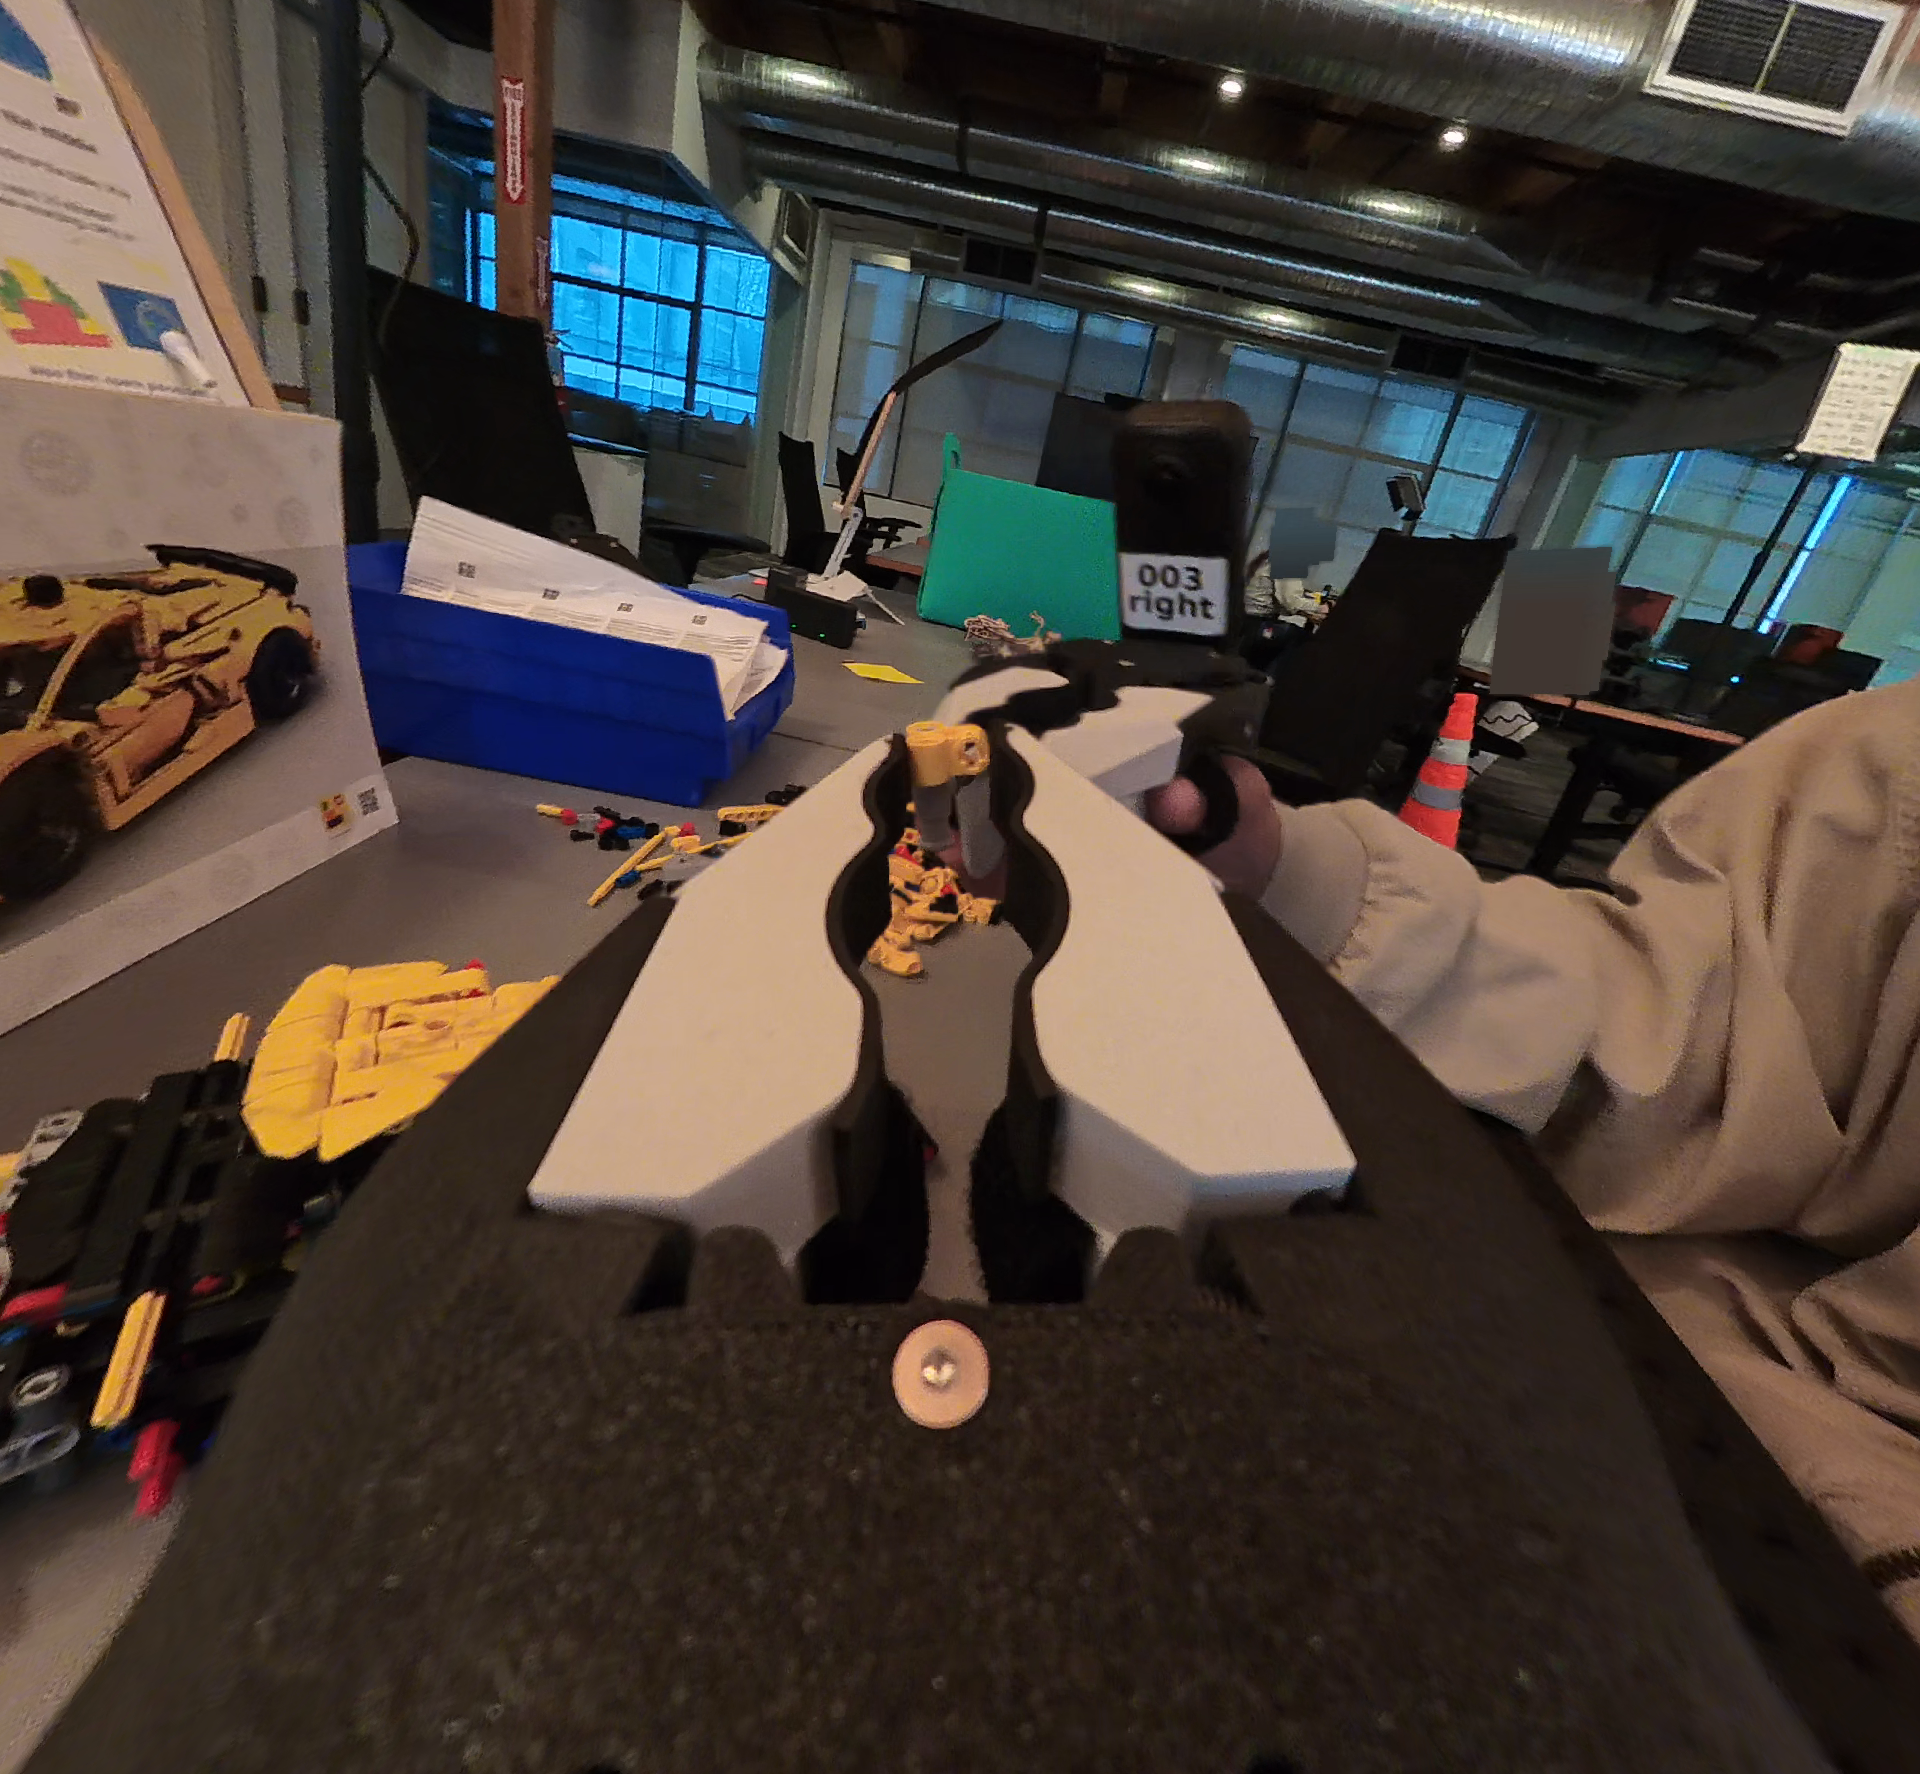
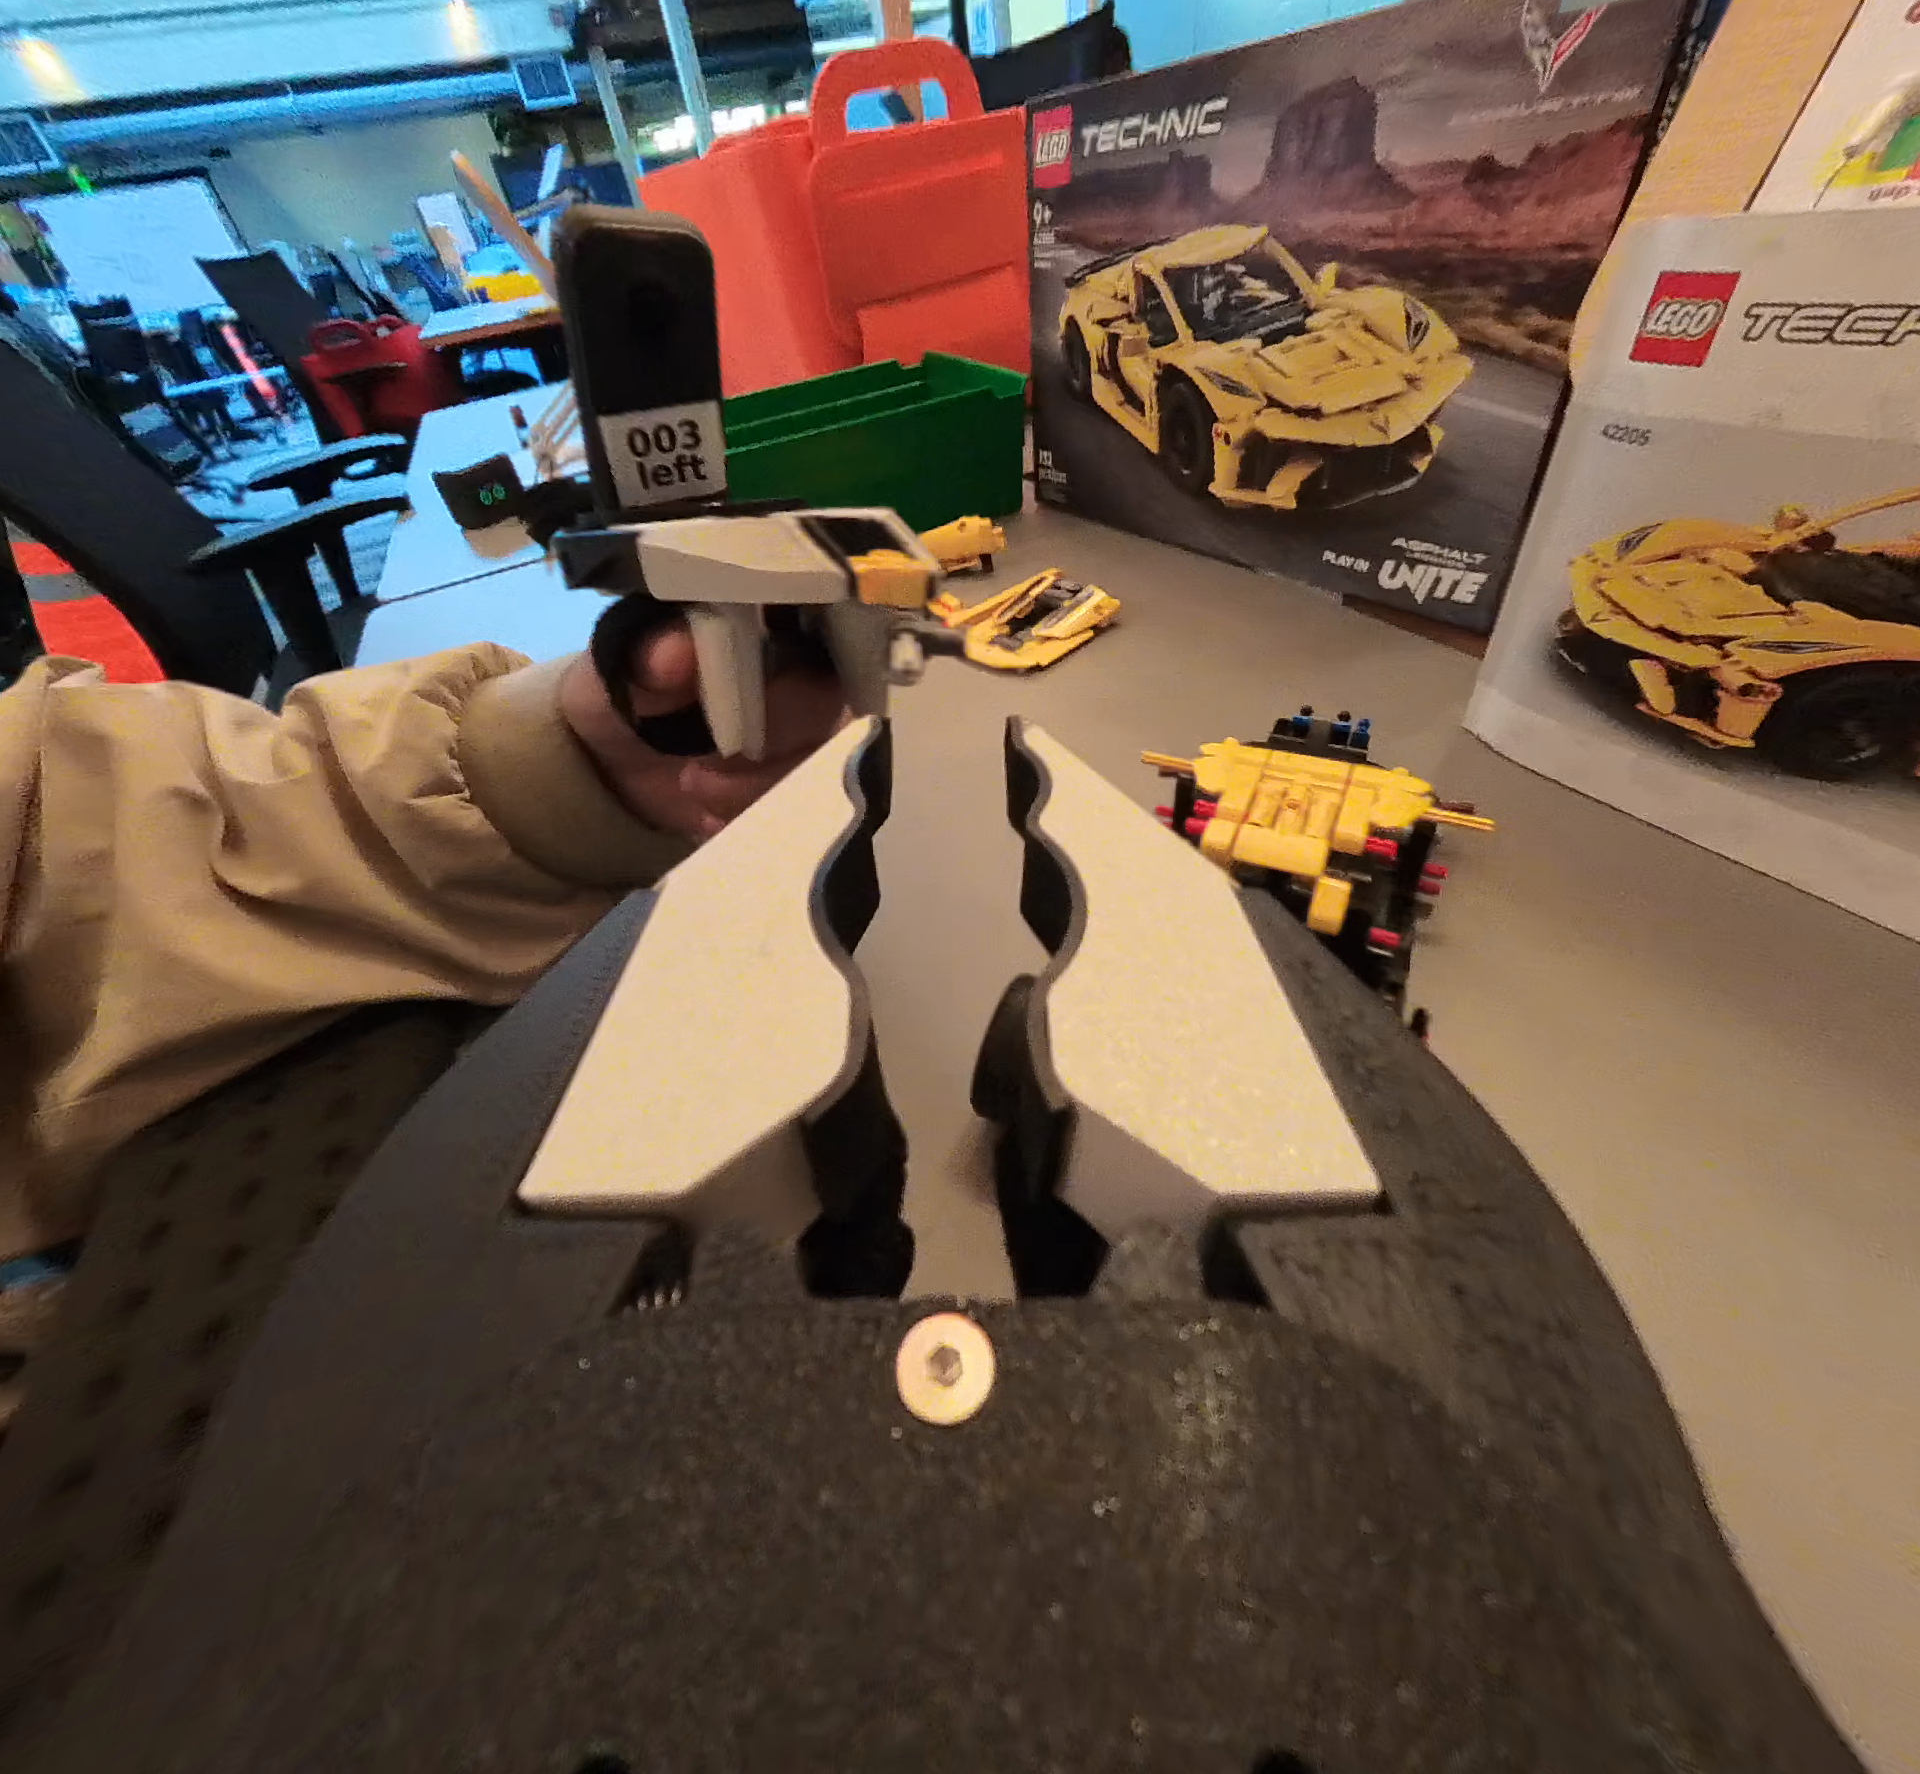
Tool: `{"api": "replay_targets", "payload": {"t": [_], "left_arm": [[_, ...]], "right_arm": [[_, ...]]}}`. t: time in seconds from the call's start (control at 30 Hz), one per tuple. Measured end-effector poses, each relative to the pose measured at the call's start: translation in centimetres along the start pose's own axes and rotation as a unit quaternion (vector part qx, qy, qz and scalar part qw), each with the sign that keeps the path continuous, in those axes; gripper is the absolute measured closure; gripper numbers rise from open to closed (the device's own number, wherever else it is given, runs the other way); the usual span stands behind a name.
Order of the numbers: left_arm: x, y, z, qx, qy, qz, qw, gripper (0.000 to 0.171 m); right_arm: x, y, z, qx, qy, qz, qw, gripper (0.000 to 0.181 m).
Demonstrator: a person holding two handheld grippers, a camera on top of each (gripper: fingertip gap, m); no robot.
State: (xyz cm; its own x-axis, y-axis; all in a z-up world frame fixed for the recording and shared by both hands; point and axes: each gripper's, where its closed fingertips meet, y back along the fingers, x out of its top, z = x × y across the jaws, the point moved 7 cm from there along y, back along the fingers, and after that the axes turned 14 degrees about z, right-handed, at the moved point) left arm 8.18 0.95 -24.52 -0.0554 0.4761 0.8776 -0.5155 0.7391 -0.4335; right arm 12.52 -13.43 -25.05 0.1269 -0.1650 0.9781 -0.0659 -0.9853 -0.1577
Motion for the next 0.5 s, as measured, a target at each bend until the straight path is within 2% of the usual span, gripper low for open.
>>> {"api": "replay_targets", "payload": {"t": [0.17,0.5], "left_arm": [[-0.24,-0.12,0.09,-0.015,0.006,-0.015,1.000,0.157],[-0.99,-0.35,0.48,-0.018,-0.002,-0.042,0.999,0.157]], "right_arm": [[-0.62,-0.47,-0.86,0.028,-0.041,0.008,0.999,0.163],[-0.35,0.00,-0.54,0.024,-0.041,0.016,0.999,0.176]]}}
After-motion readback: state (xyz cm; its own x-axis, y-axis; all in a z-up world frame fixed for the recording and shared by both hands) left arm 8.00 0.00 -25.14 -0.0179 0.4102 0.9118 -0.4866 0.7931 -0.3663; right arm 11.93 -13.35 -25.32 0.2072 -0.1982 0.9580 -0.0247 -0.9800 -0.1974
